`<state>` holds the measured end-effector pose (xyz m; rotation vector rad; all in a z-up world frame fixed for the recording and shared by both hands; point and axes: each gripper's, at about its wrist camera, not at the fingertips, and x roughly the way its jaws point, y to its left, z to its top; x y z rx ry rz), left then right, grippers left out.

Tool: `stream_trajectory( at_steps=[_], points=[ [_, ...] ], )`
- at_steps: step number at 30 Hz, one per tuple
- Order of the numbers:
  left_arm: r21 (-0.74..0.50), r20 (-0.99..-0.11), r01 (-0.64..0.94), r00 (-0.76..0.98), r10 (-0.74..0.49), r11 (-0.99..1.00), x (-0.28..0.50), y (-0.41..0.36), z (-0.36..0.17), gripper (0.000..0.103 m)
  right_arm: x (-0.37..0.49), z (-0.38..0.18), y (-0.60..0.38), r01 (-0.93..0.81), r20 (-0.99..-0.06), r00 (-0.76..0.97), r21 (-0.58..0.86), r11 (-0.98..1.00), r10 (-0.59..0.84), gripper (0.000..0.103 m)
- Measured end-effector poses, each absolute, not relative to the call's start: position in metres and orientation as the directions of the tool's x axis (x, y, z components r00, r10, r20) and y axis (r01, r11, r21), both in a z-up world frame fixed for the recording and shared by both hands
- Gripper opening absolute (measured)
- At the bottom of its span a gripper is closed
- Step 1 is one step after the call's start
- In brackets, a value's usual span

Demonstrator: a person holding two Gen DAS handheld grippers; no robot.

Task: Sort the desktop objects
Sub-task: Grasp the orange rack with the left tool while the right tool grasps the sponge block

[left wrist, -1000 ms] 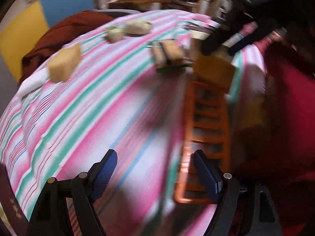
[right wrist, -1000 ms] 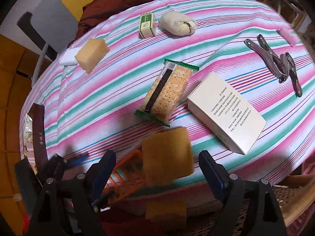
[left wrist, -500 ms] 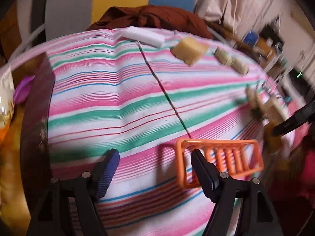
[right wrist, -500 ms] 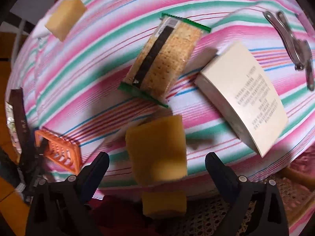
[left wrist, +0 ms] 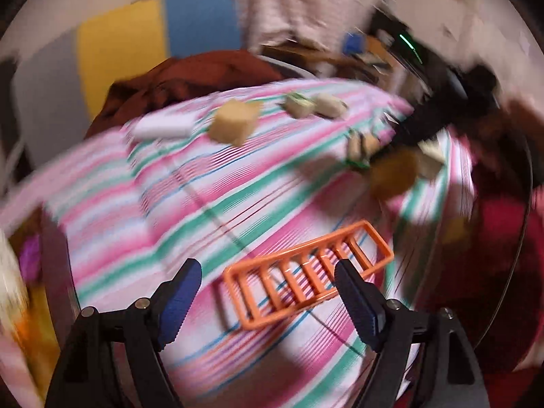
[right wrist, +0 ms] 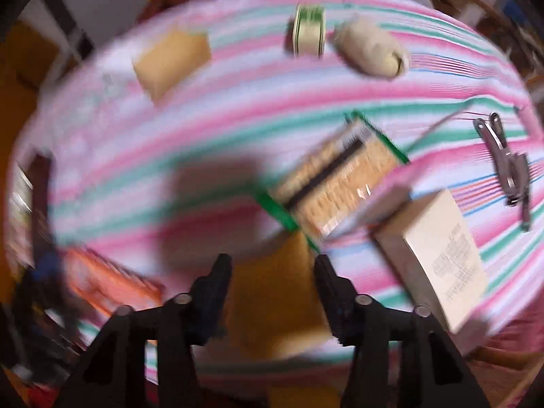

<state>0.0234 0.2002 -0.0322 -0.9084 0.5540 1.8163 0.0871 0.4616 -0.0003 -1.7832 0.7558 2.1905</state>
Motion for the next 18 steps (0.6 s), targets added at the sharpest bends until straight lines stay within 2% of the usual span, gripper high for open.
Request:
stream_trajectory(
  at_steps=[3,6,8,10,11,15,18],
  points=[
    [0.078,-0.815,-0.967,-0.203,0.543,-0.244,0.038,0.221,-0.033,0.082,0.090,-0.006,0.466,-0.510,-0.925,-0.319,0.352,-0.785,-0.207,0.050],
    [0.163,-0.849,-0.983,-0.183,0.495,-0.084,0.045,0.240,-0.043,0.084,0.091,-0.012,0.472,-0.537,-0.919,-0.335,0.368,-0.759,-0.208,0.050],
    [0.123,-0.877,-0.992,-0.117,0.466,-0.017,0.042,0.248,-0.049,0.084,0.100,-0.018,0.482,-0.536,-0.908,-0.352,0.394,-0.747,-0.227,0.053],
    [0.087,-0.905,-0.996,-0.075,0.420,0.011,0.038,0.256,-0.059,0.084,0.106,-0.022,0.487,-0.551,-0.889,-0.386,0.437,-0.711,-0.247,0.061],
    [0.076,-0.912,-0.997,-0.061,0.406,0.020,0.037,0.257,-0.064,0.088,0.108,-0.025,0.489,-0.555,-0.875,-0.408,0.465,-0.690,-0.261,0.066],
    [-0.049,-0.905,-0.996,0.012,0.425,-0.077,0.023,0.250,-0.067,0.088,0.090,-0.029,0.483,-0.543,-0.839,-0.456,0.526,-0.655,-0.295,0.075],
    [-0.069,-0.884,-0.988,-0.004,0.468,-0.139,0.021,0.236,-0.068,0.086,0.083,-0.030,0.478,-0.534,-0.839,-0.456,0.525,-0.662,-0.297,0.079]
  ],
)
